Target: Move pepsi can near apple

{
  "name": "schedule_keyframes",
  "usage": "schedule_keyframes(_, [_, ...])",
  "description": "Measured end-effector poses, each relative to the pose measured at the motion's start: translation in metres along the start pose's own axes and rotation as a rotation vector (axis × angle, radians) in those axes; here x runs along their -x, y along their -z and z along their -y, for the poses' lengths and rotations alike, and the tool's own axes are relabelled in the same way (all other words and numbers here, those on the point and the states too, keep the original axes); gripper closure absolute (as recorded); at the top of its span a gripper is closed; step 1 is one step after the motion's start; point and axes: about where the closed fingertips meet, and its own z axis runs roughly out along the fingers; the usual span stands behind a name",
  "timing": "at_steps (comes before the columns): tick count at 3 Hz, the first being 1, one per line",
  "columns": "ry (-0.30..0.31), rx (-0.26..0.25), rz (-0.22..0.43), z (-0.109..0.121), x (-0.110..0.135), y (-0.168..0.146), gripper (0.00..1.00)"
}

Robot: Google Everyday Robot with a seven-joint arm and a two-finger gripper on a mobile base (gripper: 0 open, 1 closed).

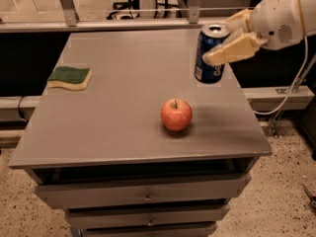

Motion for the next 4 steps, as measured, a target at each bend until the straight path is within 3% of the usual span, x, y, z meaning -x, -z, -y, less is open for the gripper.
schedule_keyframes(1, [-0.011,0.019,0.013,-0.011,-0.015,0.015,1.00])
schedule_keyframes(2, [-0.029,0.070,0.041,-0.026,-0.039,0.009,1.00])
schedule_keyframes(3, [-0.037,0.138,0.077,-0.042,-0.067,-0.011,1.00])
schedule_keyframes(4, [-0.029,0.167,0.087,-0.049,-0.081,-0.024,1.00])
